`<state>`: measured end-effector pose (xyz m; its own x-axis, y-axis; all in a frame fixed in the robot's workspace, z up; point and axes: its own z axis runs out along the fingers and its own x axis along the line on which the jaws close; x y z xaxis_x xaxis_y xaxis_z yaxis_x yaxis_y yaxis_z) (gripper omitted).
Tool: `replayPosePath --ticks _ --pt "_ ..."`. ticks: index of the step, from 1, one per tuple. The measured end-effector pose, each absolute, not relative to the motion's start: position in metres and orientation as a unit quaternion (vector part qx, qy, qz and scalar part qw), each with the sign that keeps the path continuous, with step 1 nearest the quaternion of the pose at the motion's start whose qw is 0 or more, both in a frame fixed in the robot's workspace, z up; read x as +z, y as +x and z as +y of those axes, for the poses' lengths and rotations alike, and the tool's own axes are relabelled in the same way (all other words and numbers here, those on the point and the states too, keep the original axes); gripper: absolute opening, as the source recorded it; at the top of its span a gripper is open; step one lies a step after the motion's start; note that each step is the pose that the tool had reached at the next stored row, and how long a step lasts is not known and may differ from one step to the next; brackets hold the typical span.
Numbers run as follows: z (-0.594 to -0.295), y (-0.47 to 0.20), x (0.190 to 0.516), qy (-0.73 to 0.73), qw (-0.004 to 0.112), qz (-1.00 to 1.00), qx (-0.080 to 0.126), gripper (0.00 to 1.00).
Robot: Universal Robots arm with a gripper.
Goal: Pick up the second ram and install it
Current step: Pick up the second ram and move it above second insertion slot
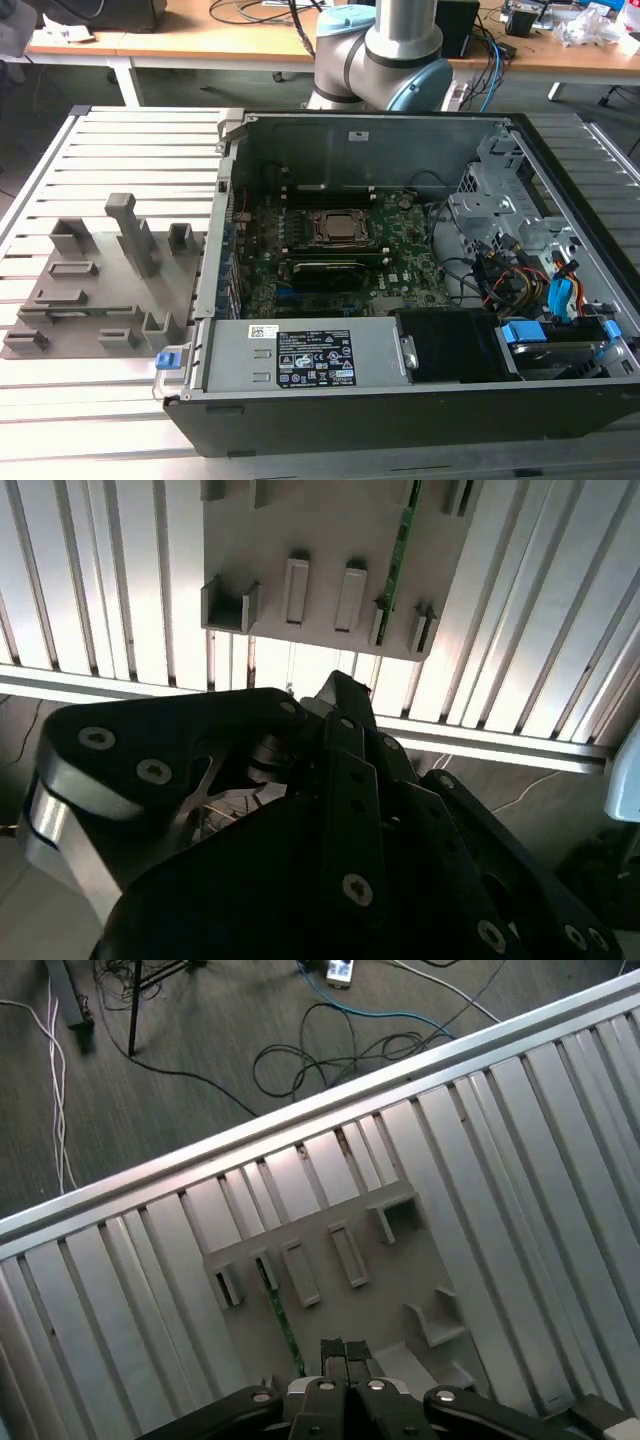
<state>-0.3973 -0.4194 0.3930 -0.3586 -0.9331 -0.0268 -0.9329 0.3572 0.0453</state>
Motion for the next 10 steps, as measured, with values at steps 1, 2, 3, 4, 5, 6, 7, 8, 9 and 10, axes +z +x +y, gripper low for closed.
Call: replayPosePath --ticks 1,2,3,4,5,6,7,8,9,10 --pt "-0.4194 -0.3973 0.3931 0.577 0.002 -0.816 -0.026 0.11" --pt "-0.4194 -0.3973 0.393 0.587 0.002 -0.809 -0.026 0.11" --pt "-0.4194 -0.3973 0.393 0.604 0.003 -0.797 -0.026 0.11" --pt "-0.4194 -0.3973 0.393 0.614 0.003 -0.789 -0.026 0.11" --pt "-0.4194 -0.3973 0.3931 0.625 0.004 -0.78 -0.026 0.11" --pt "-0.4194 -0.3973 0.3931 0.636 0.004 -0.771 -0.026 0.11" --pt "-0.4194 -0.3973 0.393 0.645 0.004 -0.763 -0.026 0.11" --pt "-0.4194 -0.3973 0.393 0.652 0.005 -0.758 -0.026 0.11" --pt "-0.4194 -0.3973 0.393 0.663 0.005 -0.749 -0.026 0.11" --pt "-0.4194 -0.3973 0.393 0.671 0.005 -0.741 -0.026 0.11"
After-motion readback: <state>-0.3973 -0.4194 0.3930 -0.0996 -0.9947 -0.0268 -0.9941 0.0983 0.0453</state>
